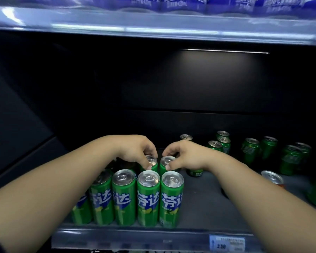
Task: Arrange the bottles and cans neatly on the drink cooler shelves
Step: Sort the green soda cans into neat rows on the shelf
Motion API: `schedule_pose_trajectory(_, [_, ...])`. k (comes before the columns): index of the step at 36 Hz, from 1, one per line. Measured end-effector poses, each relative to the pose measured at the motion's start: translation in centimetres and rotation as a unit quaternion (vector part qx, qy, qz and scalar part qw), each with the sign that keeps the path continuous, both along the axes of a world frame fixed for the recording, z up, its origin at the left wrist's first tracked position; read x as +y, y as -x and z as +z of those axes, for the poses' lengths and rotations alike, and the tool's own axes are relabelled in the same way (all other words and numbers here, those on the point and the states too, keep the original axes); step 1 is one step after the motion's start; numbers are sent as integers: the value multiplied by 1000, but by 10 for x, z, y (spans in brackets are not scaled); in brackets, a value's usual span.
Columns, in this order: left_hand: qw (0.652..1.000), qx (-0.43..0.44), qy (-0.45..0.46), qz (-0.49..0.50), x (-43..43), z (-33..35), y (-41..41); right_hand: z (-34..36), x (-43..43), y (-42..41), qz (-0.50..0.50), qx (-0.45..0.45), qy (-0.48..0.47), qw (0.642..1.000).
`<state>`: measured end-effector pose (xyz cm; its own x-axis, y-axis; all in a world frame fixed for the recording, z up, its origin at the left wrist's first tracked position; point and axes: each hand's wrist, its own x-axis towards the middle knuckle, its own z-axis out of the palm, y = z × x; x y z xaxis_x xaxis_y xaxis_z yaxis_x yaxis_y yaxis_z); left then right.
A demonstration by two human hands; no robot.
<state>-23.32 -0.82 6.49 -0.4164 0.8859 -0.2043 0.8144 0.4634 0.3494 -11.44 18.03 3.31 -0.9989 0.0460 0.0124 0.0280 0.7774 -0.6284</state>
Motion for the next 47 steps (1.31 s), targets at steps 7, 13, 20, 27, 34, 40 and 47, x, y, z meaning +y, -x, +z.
schedule_pose_trajectory(7, [1000, 10, 5, -6, -2, 0, -3, 2, -5, -1, 43, -28, 38, 998])
schedule_pose_trajectory(13, [999, 31, 4, -3, -3, 0, -6, 4, -8, -4, 39, -28, 23, 999])
schedule_pose_trajectory(20, [1000, 23, -2, 16, -4, 1, -12, 2, -10, -8, 2, -30, 61, 998])
schedule_pose_trajectory(27, [998, 38, 8, 49, -3, 2, -23, 2, -16, -18, -10, -35, 50, 998])
schedule_pose_trajectory(34, [989, 116, -66, 61, -5, -14, -32, -7, -17, -37, -57, 19, 53, 997])
schedule_pose_trajectory(40, [979, 185, -79, 20, 4, -17, -58, -15, -12, -60, -108, 56, 4, 993])
schedule_pose_trajectory(47, [972, 218, -89, 14, 23, -12, -97, -11, 8, -115, -133, 51, -96, 985])
